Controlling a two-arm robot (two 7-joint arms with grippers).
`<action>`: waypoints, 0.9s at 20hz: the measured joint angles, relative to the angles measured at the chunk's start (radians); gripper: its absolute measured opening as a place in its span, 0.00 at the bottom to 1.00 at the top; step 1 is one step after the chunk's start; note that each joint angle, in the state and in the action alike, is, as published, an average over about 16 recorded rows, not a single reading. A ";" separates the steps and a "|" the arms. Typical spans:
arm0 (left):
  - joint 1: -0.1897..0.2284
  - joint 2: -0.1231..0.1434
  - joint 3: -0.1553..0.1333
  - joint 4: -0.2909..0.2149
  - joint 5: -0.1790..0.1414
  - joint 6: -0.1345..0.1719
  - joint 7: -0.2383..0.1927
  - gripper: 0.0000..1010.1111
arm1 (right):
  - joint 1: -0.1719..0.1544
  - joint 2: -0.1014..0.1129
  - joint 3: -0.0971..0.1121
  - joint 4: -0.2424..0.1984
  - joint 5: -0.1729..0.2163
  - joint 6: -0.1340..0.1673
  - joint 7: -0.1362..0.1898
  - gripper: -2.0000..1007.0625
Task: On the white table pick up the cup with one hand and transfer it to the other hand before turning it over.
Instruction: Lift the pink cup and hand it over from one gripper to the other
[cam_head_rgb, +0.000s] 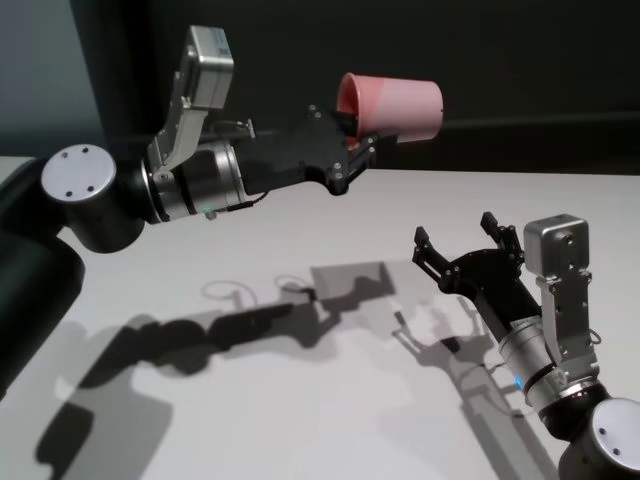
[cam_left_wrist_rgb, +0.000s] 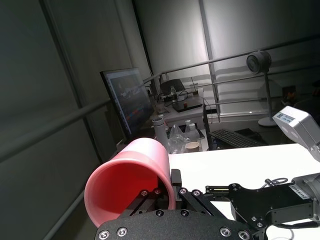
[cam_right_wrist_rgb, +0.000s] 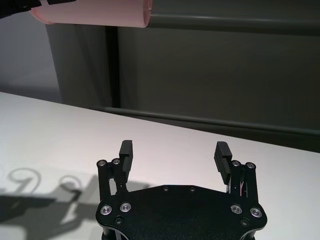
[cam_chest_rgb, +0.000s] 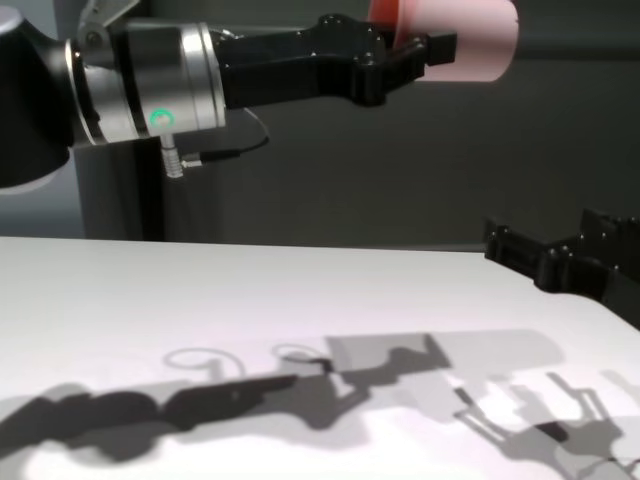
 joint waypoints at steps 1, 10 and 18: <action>0.000 0.000 0.000 0.000 0.000 0.000 0.000 0.05 | 0.000 0.000 0.003 -0.007 0.003 0.001 0.009 0.99; 0.001 0.000 -0.001 0.000 0.001 -0.002 -0.001 0.05 | -0.026 -0.015 0.059 -0.077 0.106 -0.004 0.105 0.99; 0.001 0.000 -0.002 0.000 0.002 -0.002 -0.001 0.05 | -0.047 -0.052 0.132 -0.097 0.371 -0.014 0.255 0.99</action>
